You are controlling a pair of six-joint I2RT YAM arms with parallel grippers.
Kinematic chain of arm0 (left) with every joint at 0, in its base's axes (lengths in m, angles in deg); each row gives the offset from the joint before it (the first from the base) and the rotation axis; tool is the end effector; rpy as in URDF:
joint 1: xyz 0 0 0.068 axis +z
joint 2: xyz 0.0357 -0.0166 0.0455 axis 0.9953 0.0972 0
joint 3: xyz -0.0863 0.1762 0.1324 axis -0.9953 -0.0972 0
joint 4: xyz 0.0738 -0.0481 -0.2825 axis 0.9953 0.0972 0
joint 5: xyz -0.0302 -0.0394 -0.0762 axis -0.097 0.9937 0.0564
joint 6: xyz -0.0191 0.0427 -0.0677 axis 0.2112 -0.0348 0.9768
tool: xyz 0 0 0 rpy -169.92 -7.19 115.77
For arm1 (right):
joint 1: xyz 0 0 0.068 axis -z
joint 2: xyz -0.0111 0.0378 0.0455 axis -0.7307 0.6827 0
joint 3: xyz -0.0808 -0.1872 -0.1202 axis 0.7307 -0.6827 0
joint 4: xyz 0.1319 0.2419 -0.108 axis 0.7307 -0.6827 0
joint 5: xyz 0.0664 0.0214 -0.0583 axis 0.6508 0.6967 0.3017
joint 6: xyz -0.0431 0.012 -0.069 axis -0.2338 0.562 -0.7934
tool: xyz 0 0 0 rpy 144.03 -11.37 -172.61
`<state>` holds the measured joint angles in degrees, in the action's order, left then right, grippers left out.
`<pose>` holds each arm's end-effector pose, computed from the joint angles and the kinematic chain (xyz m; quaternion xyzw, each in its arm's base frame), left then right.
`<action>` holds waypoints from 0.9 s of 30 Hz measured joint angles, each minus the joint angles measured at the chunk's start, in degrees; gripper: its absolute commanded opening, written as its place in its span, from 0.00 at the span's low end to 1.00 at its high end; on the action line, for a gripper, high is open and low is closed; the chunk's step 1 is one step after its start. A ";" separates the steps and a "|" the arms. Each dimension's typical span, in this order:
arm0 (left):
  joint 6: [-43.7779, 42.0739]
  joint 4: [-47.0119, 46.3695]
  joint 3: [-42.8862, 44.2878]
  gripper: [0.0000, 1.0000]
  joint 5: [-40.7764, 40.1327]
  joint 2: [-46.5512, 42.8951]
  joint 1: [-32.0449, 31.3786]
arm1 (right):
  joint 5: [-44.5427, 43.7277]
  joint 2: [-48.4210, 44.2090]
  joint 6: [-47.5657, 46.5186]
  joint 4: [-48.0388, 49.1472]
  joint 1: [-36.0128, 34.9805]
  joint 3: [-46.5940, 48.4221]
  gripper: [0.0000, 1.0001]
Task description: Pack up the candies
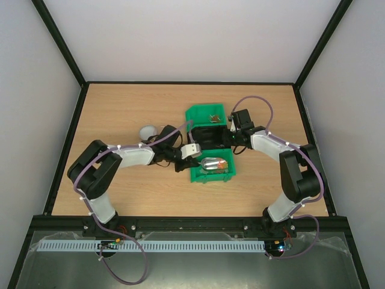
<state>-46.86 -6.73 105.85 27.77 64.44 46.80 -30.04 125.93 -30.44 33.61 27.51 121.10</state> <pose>0.2726 -0.2679 0.0695 0.5706 0.6685 -0.3475 0.3267 0.3732 0.1365 0.1090 -0.0226 0.9187 0.1543 0.3629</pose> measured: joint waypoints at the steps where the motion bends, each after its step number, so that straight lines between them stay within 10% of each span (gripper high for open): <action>1: 0.04 -0.28 -0.22 0.02 0.24 -0.33 0.13 | 0.17 0.00 -0.15 0.00 0.07 -0.02 0.01; 27: 1.95 5.38 -6.84 0.02 4.15 -19.12 11.50 | 1.88 0.00 -3.87 -1.33 2.73 0.50 0.01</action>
<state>-44.91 -1.35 99.01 31.92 45.32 58.29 -28.16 125.93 -34.31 32.28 30.24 121.60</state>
